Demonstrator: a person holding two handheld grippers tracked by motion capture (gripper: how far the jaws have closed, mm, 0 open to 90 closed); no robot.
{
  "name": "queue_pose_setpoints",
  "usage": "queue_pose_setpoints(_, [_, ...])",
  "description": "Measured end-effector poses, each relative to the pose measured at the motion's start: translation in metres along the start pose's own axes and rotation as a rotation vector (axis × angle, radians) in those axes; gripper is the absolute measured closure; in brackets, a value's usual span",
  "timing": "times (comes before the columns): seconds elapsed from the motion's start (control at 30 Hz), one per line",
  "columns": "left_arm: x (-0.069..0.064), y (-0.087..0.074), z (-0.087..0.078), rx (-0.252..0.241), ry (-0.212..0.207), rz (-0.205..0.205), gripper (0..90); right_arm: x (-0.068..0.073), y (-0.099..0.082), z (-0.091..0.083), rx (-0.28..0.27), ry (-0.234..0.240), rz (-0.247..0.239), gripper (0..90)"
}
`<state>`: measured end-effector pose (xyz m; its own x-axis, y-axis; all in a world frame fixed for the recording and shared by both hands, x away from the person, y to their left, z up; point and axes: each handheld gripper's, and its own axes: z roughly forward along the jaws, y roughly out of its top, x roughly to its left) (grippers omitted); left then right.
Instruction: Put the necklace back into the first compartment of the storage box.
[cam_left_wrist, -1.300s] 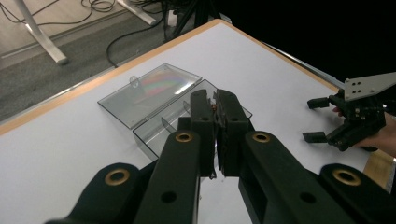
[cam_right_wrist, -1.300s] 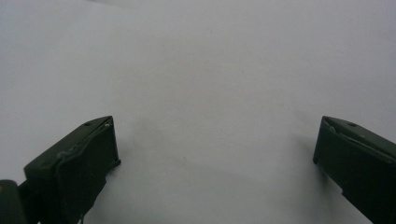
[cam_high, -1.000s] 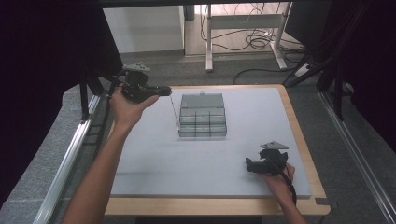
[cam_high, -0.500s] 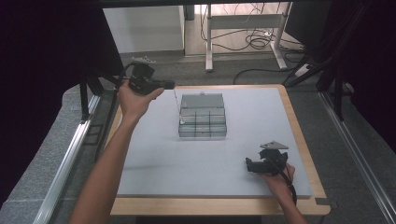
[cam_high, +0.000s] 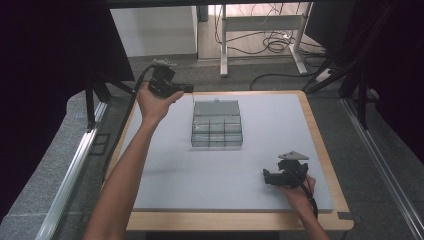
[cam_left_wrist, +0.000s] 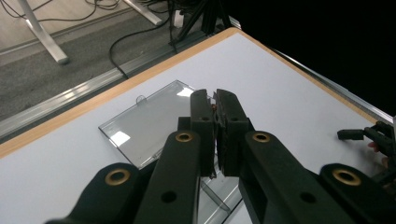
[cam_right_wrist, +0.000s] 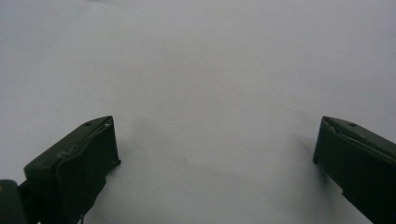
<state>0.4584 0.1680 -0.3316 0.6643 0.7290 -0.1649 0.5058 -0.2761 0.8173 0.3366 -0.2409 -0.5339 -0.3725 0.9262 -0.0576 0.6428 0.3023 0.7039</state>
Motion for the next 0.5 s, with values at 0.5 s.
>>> queue_pose_setpoints(0.5, [0.016,-0.017,0.039,0.032,0.042,-0.029,87.6,0.000,0.000,0.000,0.001,0.000,-0.003,0.0])
